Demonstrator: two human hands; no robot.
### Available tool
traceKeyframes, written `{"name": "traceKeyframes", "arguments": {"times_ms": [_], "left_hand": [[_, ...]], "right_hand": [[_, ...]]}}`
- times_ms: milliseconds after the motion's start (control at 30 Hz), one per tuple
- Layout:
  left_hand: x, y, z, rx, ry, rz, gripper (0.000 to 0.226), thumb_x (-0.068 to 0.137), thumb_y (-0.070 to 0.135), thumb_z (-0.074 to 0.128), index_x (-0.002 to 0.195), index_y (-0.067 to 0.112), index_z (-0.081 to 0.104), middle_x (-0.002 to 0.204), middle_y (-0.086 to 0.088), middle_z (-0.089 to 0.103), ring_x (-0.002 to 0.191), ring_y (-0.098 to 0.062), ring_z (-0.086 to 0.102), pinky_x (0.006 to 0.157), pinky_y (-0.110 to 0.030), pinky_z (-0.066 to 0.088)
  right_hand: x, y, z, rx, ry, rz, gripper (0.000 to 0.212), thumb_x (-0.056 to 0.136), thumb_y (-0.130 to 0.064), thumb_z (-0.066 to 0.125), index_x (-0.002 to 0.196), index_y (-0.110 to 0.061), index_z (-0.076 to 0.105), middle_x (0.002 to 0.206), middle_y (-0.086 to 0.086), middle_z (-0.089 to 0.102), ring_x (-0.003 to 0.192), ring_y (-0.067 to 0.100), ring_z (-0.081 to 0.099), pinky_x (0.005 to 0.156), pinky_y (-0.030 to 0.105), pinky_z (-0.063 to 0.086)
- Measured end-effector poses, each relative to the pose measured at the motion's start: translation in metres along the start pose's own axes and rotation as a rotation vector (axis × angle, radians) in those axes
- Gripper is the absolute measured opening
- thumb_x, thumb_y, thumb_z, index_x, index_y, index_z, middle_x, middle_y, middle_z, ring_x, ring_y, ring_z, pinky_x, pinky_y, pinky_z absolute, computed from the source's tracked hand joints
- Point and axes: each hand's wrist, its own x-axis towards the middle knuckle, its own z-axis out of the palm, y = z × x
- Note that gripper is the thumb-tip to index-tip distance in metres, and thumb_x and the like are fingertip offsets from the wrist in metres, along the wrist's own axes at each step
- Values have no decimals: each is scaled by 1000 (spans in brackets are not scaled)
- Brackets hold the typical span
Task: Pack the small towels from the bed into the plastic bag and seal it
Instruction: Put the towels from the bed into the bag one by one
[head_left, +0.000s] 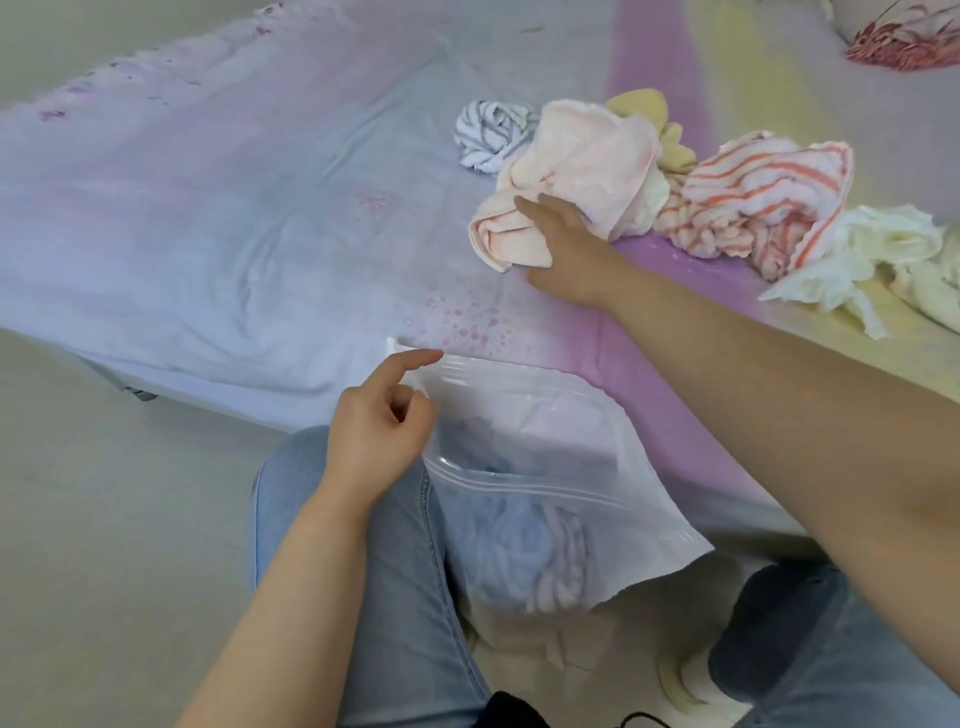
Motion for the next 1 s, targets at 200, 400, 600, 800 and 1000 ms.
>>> {"name": "traceKeyframes", "arguments": {"times_ms": [200,400,600,800,1000], "left_hand": [[7,-4,7,-35,68,21,47,79,6,48,104,43,62,45,6,34,44,-14,31,51,-27,36],[14,-2,8,-139,51,-59,58,80,-4,47,111,44,60,47,5,32,47,-15,31,52,-23,35],[15,4,13,-204,22,-44,49,76,-3,45,99,38,60,47,-2,31,46,-17,27,47,-22,30],[12,2,12,-235,17,-77,27,74,4,45,88,25,55,41,8,31,44,-16,24,46,-22,26],[8,1,7,-265,7,-95,28,76,0,45,86,25,53,42,8,33,46,-19,26,47,-23,27]], "right_hand": [[31,20,12,-8,27,112,24,90,-13,52,109,-4,64,113,21,64,103,33,60,83,33,41],[-38,-29,-15,292,-57,130,18,85,-12,57,92,3,65,60,0,50,41,0,44,48,21,36],[-110,-52,-24,-163,-288,-22,42,76,-44,69,114,-33,54,127,-7,50,104,15,57,80,32,49],[-28,-38,-13,32,83,67,102,65,-74,63,148,-40,15,160,1,-14,148,27,-3,117,43,11],[2,-3,22,37,-40,191,62,71,-38,56,131,-27,42,109,-1,60,99,26,61,67,30,47]]}}
